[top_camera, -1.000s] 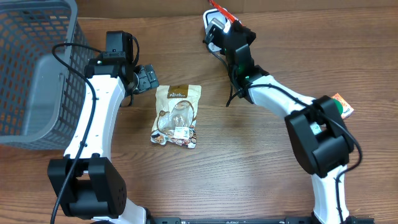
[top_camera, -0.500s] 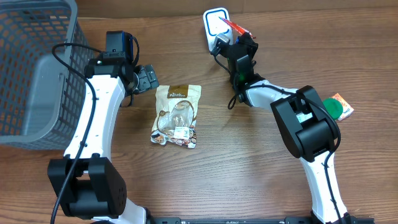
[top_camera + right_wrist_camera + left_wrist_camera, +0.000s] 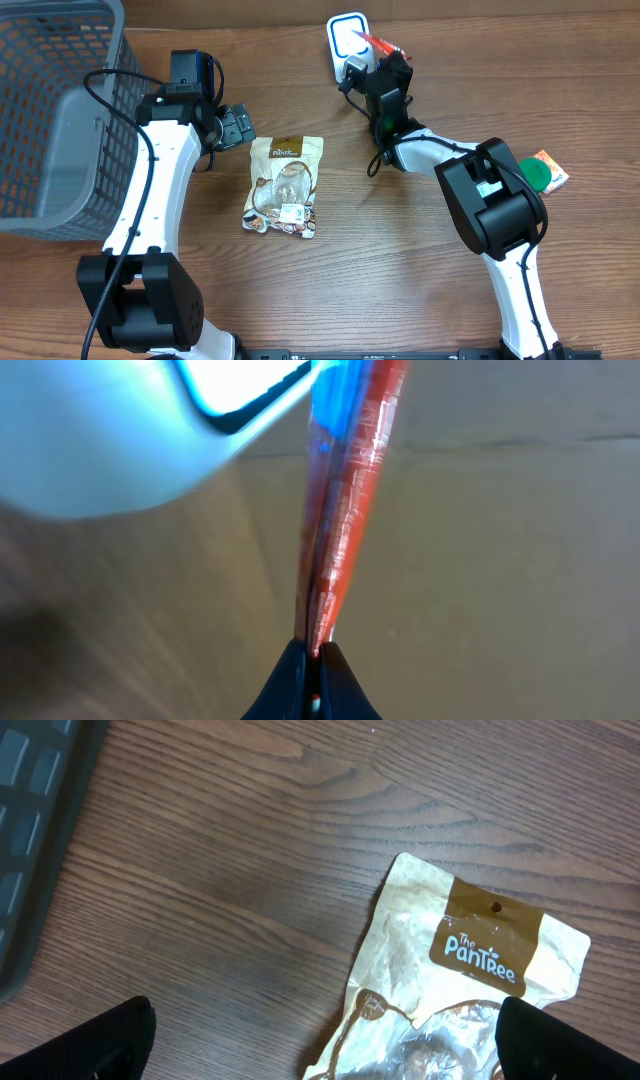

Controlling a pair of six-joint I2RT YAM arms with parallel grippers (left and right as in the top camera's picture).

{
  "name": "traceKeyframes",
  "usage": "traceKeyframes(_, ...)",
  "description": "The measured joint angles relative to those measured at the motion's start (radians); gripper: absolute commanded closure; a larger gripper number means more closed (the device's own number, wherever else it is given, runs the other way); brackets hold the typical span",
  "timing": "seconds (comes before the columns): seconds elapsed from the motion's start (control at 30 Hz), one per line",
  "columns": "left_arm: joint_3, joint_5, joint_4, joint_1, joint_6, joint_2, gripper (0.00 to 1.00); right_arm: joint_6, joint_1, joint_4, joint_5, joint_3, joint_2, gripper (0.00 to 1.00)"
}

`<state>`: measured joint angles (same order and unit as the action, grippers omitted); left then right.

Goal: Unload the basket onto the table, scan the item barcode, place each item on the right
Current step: 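Hold the red stick in front of the scanner window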

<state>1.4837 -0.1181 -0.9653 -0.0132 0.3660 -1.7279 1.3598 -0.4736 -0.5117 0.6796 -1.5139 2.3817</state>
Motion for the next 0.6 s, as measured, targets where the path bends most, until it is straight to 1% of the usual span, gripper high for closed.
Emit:
traceKeyframes(0.43,0.0,0.0,0.0,0.0,0.0,0.0,0.0,0.008,-0.003,0.006,0.005,0.0,0.0,0.97)
traceKeyframes(0.6,0.0,0.0,0.0,0.0,0.0,0.0,0.0,-0.005,-0.026,-0.126,0.072,-0.001,0.0,0.97)
